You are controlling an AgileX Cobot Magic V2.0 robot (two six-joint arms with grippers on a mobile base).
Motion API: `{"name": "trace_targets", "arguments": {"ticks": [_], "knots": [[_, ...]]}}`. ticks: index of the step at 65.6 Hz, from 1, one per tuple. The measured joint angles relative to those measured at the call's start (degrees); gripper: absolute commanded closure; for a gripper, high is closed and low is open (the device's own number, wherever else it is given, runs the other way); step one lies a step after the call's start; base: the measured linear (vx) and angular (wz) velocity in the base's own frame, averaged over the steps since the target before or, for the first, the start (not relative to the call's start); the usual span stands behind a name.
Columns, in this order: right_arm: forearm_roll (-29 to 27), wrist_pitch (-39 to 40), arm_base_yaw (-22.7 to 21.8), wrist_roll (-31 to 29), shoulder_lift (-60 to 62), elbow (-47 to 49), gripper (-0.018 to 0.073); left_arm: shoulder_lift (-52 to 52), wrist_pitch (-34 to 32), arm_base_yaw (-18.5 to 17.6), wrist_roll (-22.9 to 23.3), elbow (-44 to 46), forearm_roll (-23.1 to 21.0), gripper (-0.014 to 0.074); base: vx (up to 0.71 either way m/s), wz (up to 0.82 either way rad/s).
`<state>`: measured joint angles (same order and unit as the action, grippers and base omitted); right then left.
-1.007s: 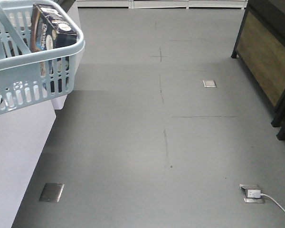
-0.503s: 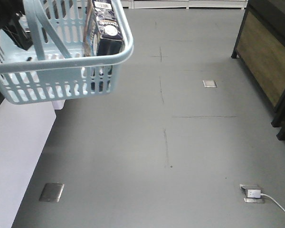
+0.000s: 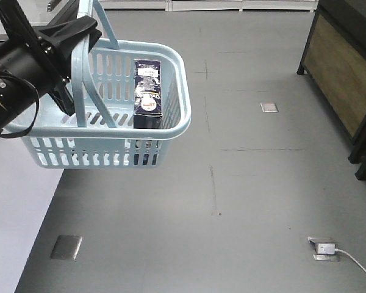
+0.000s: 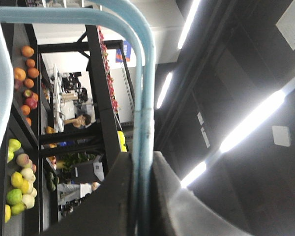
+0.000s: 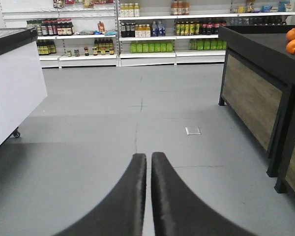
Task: Left arm holds basket, right arm returns cookies
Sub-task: 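Swing the held basket with the left gripper in front of the robot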
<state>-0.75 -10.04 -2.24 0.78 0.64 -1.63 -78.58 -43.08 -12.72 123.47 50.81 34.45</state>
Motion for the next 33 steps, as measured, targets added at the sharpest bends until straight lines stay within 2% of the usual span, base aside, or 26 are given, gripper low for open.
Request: {"name": "trace_targets", "arguments": {"ticks": [33], "knots": [[0.0, 0.0, 0.0, 0.0, 0.0, 0.0, 0.0566, -0.4, -9.4, 0.0, -0.4, -10.4, 1.6, 0.0600, 0.00, 0.00]]}}
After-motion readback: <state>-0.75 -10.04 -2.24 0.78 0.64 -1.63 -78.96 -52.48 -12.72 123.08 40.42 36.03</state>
